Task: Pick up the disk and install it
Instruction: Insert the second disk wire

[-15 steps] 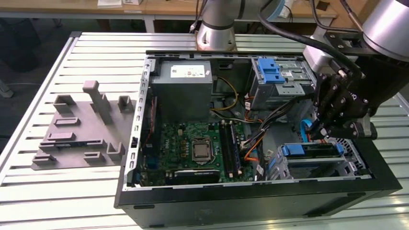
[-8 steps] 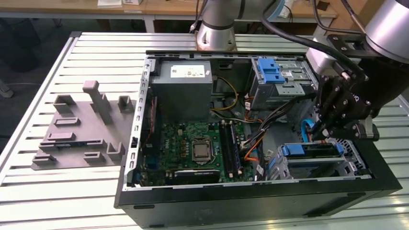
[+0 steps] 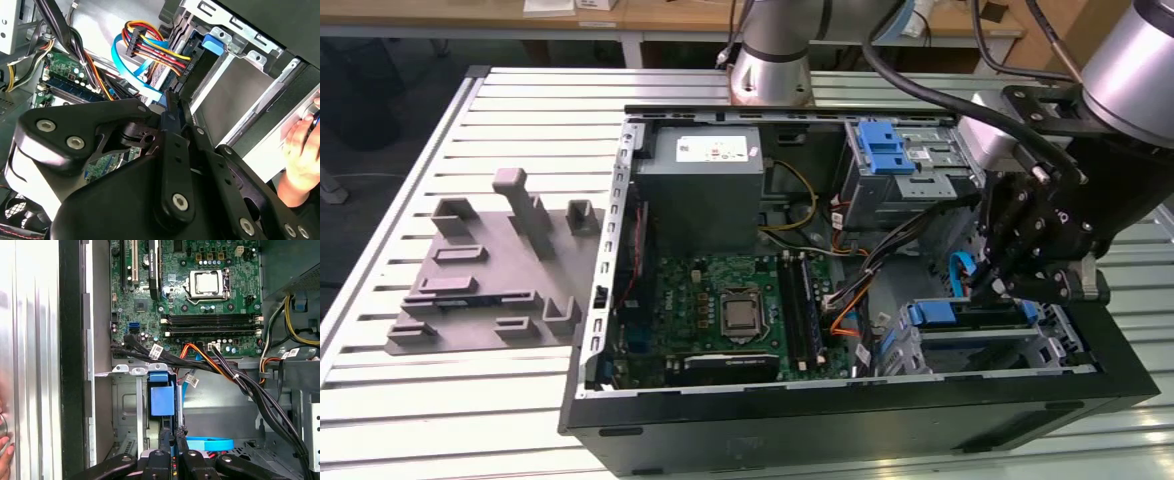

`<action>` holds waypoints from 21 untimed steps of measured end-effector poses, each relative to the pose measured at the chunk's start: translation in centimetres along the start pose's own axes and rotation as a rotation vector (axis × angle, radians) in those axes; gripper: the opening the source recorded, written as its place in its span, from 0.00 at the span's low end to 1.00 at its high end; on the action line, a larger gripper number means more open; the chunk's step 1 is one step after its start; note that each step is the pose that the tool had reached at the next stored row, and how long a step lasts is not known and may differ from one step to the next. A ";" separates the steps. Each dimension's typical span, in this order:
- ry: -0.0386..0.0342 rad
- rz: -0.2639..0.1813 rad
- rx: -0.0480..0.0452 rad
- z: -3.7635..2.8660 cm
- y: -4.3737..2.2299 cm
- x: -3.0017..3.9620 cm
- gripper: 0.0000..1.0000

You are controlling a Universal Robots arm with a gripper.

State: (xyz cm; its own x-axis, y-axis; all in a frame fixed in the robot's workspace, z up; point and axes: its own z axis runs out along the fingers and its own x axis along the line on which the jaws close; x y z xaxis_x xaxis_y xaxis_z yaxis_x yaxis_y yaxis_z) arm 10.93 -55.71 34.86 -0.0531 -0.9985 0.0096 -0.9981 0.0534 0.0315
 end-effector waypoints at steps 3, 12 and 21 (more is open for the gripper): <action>-0.0004 0.000 0.0000 0.01 0.00 0.00 0.16; -0.0169 -0.001 -0.0008 0.70 -0.03 0.00 0.16; -0.0173 -0.001 -0.0009 0.98 -0.12 0.08 0.16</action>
State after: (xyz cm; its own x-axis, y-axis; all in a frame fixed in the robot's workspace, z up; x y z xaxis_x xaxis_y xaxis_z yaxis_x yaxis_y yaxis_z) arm 11.01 -55.80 33.88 -0.0529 -0.9986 -0.0077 -0.9981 0.0526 0.0324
